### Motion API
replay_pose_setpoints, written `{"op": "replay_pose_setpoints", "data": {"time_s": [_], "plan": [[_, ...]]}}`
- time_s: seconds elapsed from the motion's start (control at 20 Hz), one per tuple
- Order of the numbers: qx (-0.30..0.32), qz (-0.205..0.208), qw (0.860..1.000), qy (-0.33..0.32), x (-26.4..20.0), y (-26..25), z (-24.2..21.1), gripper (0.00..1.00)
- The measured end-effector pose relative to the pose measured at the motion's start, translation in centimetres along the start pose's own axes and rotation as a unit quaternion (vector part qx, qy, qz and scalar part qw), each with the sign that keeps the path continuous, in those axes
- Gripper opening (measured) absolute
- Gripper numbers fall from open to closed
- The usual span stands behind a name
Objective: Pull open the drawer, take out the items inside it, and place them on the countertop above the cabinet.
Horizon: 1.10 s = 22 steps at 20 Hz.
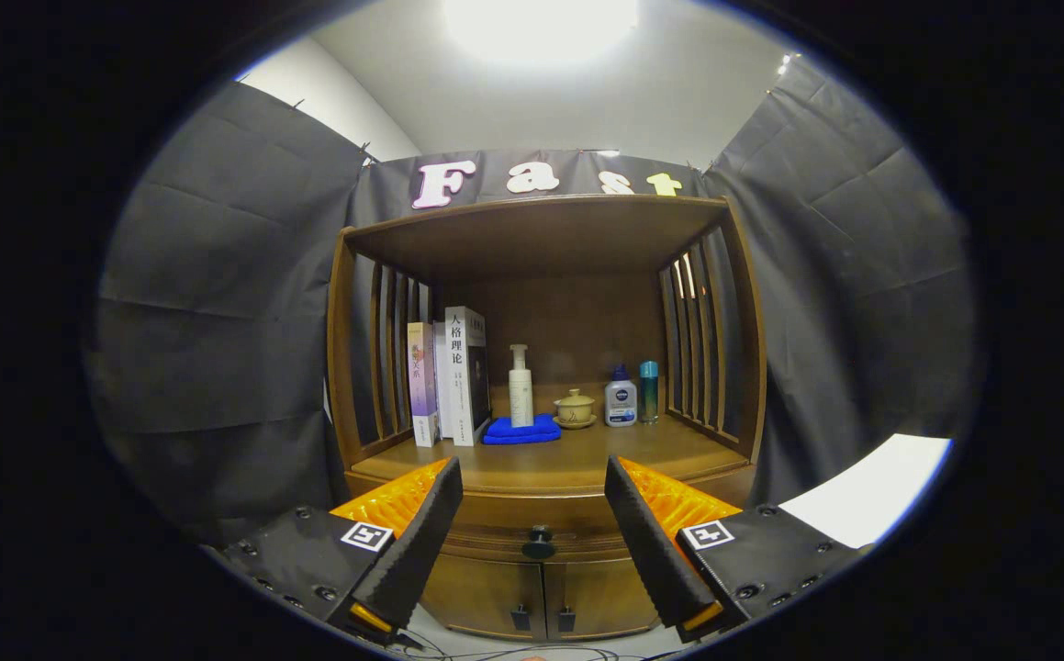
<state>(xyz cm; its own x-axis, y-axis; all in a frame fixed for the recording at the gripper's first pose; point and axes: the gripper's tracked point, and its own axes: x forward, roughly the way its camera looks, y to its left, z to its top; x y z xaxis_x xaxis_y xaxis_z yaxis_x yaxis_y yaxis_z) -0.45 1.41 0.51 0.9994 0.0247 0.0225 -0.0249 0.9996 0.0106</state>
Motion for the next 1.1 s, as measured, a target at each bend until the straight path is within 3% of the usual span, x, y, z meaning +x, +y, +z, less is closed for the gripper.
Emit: {"op": "replay_pose_setpoints", "data": {"time_s": [0.35, 1.1], "plan": [[-0.011, 0.004, 1.000, 0.001, 0.9, 0.4, -0.8, 0.98], [-0.006, 0.005, 1.000, 0.018, 8.6, 0.9, -5.7, 0.98]]}}
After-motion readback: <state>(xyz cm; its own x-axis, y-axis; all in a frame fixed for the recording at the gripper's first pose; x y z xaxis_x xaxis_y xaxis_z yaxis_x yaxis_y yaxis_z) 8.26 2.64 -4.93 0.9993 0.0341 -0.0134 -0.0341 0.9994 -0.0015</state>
